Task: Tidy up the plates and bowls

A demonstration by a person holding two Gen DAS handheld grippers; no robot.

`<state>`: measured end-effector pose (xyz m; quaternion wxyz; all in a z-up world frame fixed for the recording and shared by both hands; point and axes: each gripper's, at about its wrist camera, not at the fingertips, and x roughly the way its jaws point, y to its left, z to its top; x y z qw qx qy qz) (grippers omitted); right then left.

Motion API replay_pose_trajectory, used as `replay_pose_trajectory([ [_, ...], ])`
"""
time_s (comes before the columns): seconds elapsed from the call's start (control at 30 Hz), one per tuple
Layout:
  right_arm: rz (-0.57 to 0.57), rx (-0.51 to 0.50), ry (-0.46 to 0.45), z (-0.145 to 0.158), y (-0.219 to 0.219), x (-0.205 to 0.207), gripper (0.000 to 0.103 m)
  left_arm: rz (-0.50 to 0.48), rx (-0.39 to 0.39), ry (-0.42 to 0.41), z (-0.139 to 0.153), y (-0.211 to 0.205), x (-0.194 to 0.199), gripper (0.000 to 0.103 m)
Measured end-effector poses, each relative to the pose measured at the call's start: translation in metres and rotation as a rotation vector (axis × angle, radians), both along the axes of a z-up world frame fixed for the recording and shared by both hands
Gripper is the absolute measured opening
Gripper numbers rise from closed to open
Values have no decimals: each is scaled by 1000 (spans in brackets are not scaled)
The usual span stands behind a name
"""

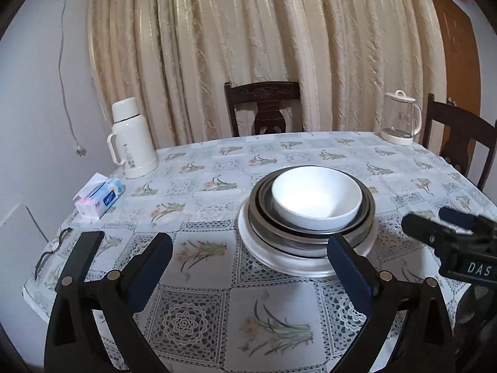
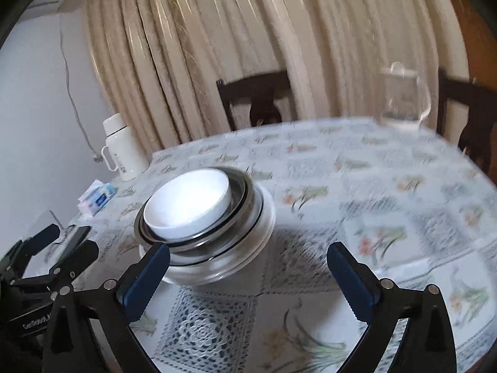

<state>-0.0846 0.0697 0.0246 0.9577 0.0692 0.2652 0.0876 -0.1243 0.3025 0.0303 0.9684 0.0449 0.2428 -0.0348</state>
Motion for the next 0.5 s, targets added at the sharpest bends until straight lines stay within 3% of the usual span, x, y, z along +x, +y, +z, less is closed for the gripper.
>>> replay_pose_trajectory([
  [0.13,-62,-177,-150,11,21,-22,103,-1,10,-4,0,-6,-3,100],
  [0.2,-111,-237,-183,10,29,-28,103,9,13,-6,0,-5,-3,100],
  [0.5,-37,-140,-12,-7,26,-6,103,82,19,6,-8,4,4,101],
])
